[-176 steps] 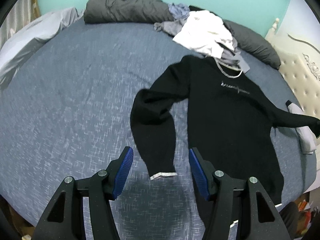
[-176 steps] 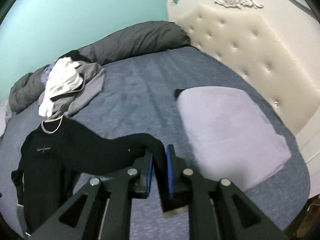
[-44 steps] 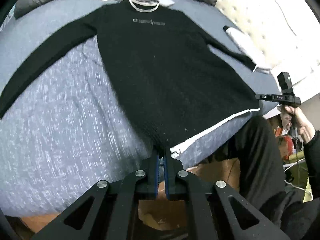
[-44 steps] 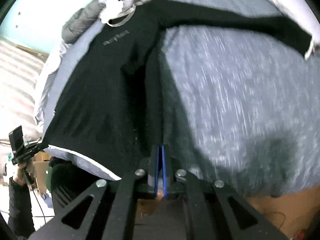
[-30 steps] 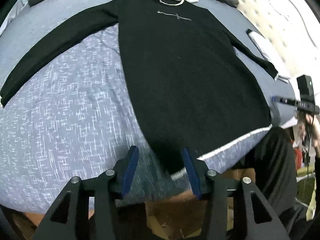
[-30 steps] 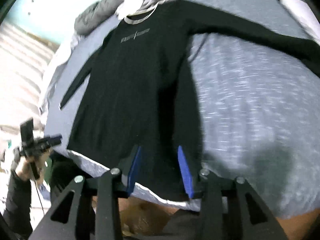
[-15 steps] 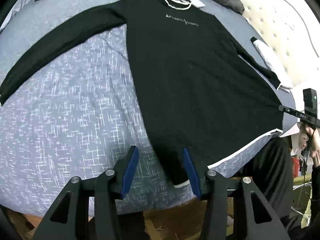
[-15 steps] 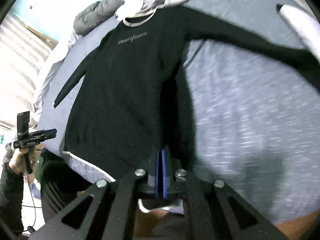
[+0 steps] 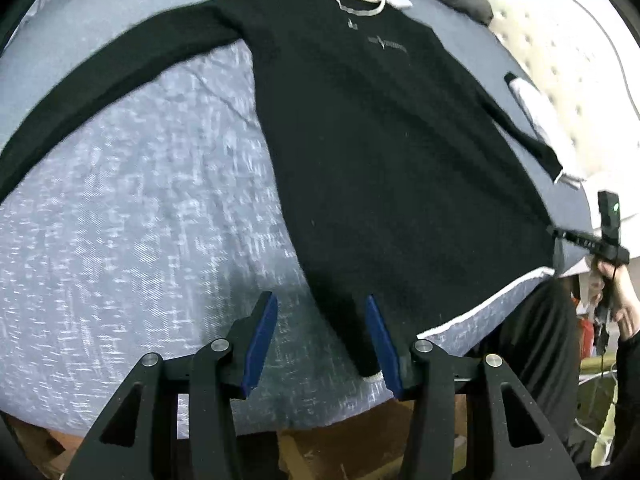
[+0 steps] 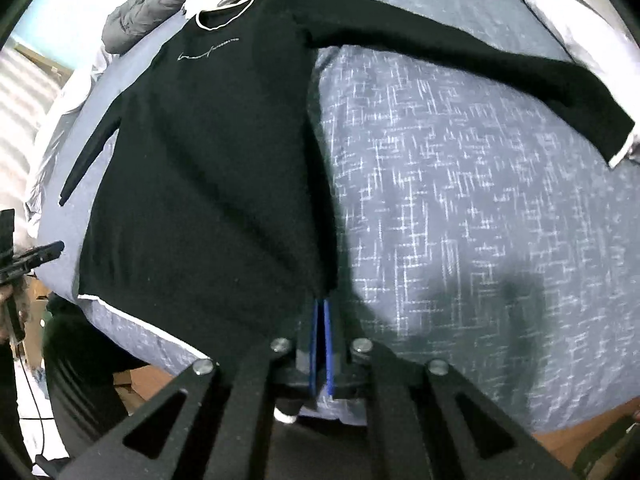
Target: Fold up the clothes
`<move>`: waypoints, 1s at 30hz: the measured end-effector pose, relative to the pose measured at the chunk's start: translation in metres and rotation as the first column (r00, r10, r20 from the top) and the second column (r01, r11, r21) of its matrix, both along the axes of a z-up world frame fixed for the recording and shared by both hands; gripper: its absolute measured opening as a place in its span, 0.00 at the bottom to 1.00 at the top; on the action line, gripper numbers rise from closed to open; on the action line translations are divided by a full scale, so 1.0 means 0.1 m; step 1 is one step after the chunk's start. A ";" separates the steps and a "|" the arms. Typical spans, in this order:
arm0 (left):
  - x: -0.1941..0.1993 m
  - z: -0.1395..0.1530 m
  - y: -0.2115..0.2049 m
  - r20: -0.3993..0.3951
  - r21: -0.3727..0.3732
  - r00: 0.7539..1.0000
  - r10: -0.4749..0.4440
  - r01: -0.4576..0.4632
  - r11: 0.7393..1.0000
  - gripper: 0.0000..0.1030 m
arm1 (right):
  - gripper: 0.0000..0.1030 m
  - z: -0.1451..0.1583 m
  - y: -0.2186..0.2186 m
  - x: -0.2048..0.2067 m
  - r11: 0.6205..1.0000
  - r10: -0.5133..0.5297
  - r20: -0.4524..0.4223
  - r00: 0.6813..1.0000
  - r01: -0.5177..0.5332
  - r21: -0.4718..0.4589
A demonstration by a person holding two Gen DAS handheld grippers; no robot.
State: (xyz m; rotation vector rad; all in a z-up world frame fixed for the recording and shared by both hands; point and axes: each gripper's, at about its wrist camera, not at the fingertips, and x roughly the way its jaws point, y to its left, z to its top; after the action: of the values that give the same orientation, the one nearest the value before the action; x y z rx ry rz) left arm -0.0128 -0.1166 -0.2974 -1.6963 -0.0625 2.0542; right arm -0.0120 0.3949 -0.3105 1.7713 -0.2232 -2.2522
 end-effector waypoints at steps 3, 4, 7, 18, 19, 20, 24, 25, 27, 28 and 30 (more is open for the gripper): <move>0.03 -0.10 0.07 0.031 0.000 0.999 -0.017 0.017 1.000 0.51 | 0.02 0.01 0.02 -0.01 0.999 -0.026 -0.002 1.000 0.026 -0.048; 0.04 -0.14 0.10 0.041 0.000 0.999 -0.023 0.023 1.000 0.51 | 0.02 0.01 0.01 -0.01 0.998 -0.024 -0.001 1.000 0.024 -0.055; 0.06 -0.23 0.16 0.069 0.002 0.997 -0.040 0.040 0.999 0.51 | 0.02 0.01 0.08 -0.01 0.998 -0.019 0.000 1.000 0.019 -0.064; 0.15 -0.38 0.33 0.091 0.050 0.992 -0.082 0.078 0.996 0.07 | 0.02 0.08 0.10 0.00 0.996 -0.032 -0.013 0.999 0.031 -0.088; 0.16 -0.34 0.32 0.079 0.055 0.993 -0.086 0.081 0.995 0.07 | 0.02 0.10 0.11 0.01 0.995 -0.032 -0.015 0.999 0.031 -0.090; 0.18 -0.29 0.31 0.068 0.059 0.994 -0.089 0.086 0.995 0.07 | 0.02 0.12 0.10 0.01 0.995 -0.032 -0.017 0.999 0.030 -0.095; 0.22 -0.01 0.17 0.015 0.073 0.995 -0.101 0.100 0.992 0.06 | 0.02 0.20 0.08 0.04 0.993 -0.026 -0.026 0.999 0.023 -0.119; 0.23 0.06 0.12 0.001 0.076 0.995 -0.102 0.101 0.992 0.06 | 0.02 0.23 0.06 0.04 0.992 -0.018 -0.028 0.999 0.015 -0.125; 0.23 0.22 0.02 -0.024 0.078 0.994 -0.104 0.106 0.991 0.05 | 0.02 0.27 0.00 0.07 0.990 -0.005 -0.030 1.000 0.001 -0.143; 0.23 0.30 -0.03 -0.037 0.075 0.994 -0.105 0.108 0.991 0.05 | 0.02 0.28 -0.03 0.08 0.988 0.002 -0.028 1.000 -0.007 -0.155; 0.21 0.44 -0.11 -0.060 0.068 0.993 -0.101 0.105 0.992 0.05 | 0.02 0.30 -0.11 0.12 0.984 0.021 -0.023 1.000 -0.025 -0.178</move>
State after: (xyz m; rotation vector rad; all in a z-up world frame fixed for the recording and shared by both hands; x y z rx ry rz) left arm 0.0077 -0.1275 -0.2535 -1.5650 -0.0282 1.9984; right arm -0.0002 0.3835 -0.2810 1.6492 -0.3850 -2.1596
